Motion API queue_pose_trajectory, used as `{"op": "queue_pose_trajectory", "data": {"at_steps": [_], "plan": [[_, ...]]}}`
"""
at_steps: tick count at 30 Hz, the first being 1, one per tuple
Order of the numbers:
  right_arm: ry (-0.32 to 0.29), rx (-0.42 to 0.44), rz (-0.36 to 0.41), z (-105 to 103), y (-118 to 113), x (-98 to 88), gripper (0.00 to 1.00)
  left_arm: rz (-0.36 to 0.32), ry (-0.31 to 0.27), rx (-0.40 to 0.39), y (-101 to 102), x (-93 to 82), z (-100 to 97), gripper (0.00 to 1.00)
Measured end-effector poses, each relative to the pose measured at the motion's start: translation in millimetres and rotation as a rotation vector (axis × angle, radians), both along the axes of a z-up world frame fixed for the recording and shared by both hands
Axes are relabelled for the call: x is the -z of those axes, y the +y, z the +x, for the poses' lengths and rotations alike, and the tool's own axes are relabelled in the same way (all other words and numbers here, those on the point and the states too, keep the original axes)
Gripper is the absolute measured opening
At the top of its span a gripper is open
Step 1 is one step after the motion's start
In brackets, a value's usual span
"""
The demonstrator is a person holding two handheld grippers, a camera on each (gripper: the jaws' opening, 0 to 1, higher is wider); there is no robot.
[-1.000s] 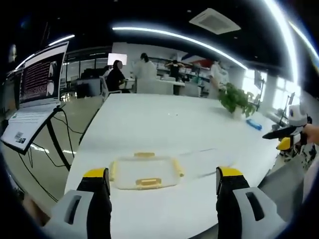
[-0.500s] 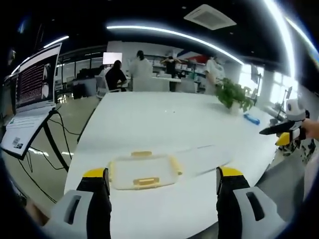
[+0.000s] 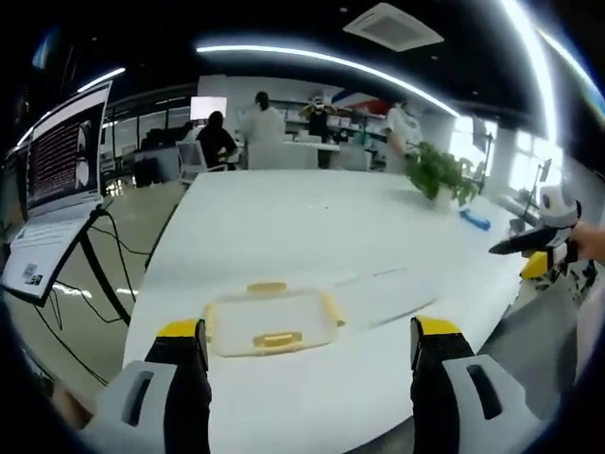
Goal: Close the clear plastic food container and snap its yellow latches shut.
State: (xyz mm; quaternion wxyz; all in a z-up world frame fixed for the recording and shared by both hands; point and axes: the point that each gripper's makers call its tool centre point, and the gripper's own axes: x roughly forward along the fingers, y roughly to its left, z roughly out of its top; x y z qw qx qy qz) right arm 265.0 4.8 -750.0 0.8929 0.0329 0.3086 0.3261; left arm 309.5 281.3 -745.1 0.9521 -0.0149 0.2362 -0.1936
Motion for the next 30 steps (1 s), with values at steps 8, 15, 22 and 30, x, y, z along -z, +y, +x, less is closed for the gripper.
{"op": "queue_pose_trajectory", "data": {"at_steps": [8,15,22,30], "plan": [[0.007,-0.034,0.003,-4,6,-1.3,0.86,-0.029,-0.031,0.028,-7,-9.3,1.7,0.88],[0.020,-0.048,-0.007,-5,8,1.6,0.86,0.022,-0.004,0.062,-9,2.0,0.1,0.88],[0.025,-0.078,-0.026,-6,16,4.5,0.85,0.066,0.035,0.091,-8,18.9,-5.2,0.89],[-0.012,-0.148,-0.080,2,32,-1.4,0.85,0.082,0.047,0.137,-2,21.2,1.5,0.89]]}}
